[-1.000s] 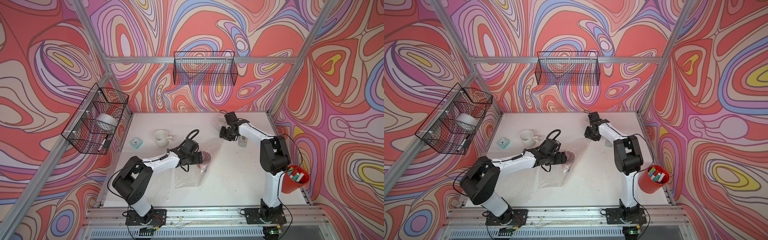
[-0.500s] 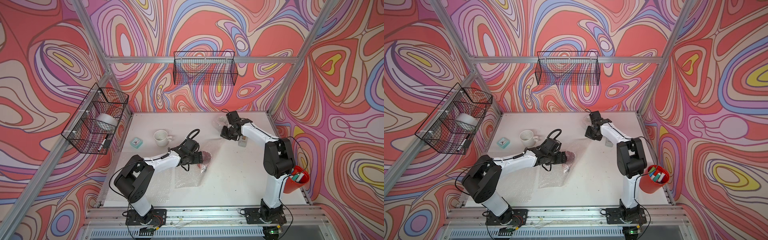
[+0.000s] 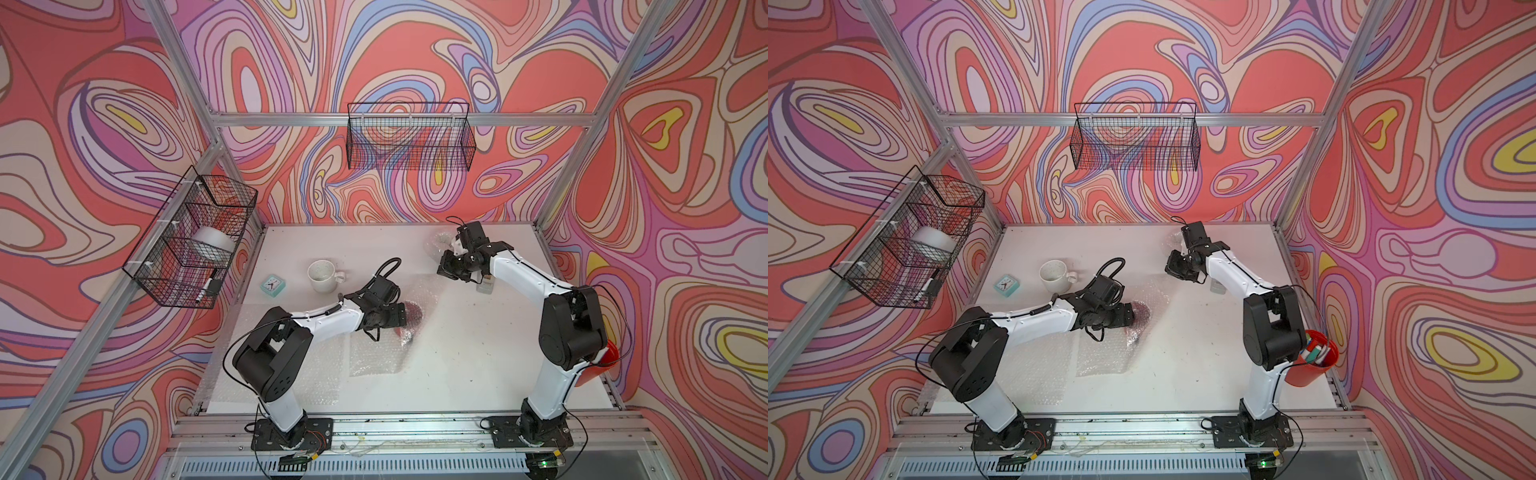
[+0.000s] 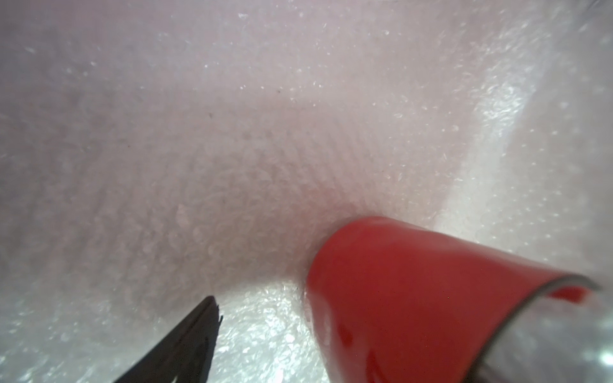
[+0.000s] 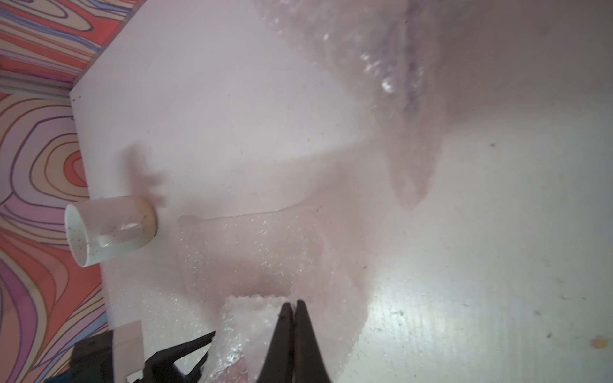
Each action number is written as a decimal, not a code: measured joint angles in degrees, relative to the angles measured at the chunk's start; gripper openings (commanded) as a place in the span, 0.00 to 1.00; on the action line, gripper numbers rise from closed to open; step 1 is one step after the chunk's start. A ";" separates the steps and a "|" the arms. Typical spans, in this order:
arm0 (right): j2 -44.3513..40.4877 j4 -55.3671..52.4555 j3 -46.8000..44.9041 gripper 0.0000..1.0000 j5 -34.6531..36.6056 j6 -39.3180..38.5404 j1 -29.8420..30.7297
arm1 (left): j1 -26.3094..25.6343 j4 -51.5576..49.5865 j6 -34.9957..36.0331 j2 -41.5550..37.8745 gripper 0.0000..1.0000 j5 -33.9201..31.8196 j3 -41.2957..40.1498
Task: Wrap mugs in bubble wrap
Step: Wrap the mug in bubble wrap.
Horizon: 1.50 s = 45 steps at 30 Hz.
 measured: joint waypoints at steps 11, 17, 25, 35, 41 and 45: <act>-6.40 0.42 -1.99 0.00 -6.47 0.90 5.92 | 0.00 -0.44 0.00 0.70 0.87 0.39 0.79; -8.57 1.07 -5.42 0.00 -9.77 2.21 8.85 | 0.00 -0.50 -0.17 0.76 0.87 0.37 0.87; -10.01 5.70 -13.75 0.00 -14.29 7.45 12.37 | 0.00 -0.44 -1.05 0.76 0.80 0.70 0.87; -9.44 7.41 -16.15 0.00 -12.72 9.53 14.16 | 0.00 0.79 -1.95 -0.81 0.63 0.92 0.00; -6.32 7.43 -16.63 0.00 -11.30 9.40 14.73 | 0.00 0.85 -2.14 -6.40 0.51 -0.37 -2.36; -4.35 7.34 -16.68 0.00 -10.16 8.79 15.58 | 0.00 1.20 -2.14 -9.57 0.54 -1.55 -3.50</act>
